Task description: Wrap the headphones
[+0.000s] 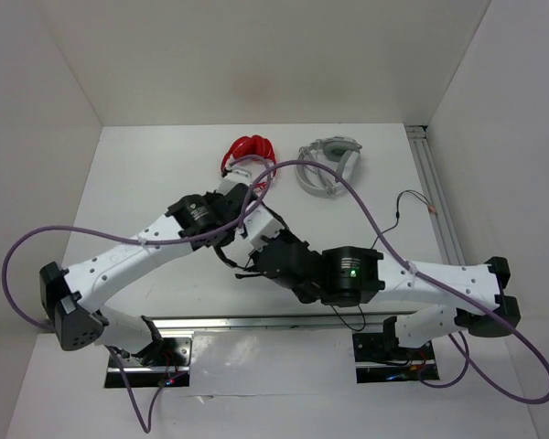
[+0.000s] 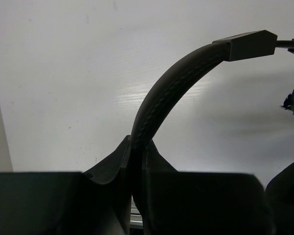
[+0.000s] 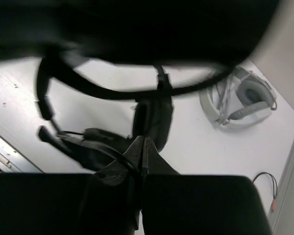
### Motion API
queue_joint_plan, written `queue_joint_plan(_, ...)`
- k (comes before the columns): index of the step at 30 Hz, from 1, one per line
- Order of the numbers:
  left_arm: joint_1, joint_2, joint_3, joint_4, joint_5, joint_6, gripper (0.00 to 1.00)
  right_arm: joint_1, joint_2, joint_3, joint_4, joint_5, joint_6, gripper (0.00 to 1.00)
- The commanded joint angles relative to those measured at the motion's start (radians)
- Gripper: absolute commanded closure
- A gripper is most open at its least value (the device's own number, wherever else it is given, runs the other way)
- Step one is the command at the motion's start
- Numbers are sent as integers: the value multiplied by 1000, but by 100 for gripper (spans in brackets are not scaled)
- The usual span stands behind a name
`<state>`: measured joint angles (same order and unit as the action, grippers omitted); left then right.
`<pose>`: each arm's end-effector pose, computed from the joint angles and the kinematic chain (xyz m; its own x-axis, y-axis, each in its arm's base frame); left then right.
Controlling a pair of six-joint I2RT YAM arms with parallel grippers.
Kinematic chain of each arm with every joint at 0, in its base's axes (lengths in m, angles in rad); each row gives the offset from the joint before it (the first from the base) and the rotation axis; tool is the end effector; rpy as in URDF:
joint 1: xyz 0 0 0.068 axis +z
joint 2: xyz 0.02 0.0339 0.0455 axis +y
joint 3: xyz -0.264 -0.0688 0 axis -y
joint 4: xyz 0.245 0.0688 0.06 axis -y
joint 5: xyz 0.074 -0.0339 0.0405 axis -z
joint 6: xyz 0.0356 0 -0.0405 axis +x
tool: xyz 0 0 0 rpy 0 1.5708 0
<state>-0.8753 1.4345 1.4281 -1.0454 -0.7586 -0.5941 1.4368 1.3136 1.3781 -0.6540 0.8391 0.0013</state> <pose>0.1976 -0.1985 0.3468 -0.6506 0.1454 -0.7454 -0.0309 0.9756 0.2173 0.0630 0.2687 0.3901 -0.0750 -0.5501 -0.8318 -0.5794 0.7029 -0.4126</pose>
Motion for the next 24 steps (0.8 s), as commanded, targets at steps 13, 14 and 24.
queue_joint_plan(13, -129, -318, -144, 182, 528, 362, 100, 28, -234, -123, 135, 262, -122, 100)
queue_joint_plan(14, -142, -327, -144, 182, 548, 363, 100, 28, -243, -135, 177, 276, -139, 98)
queue_joint_plan(24, -171, -447, -100, 154, 607, 398, 100, -169, -307, -257, 330, 135, -161, 85)
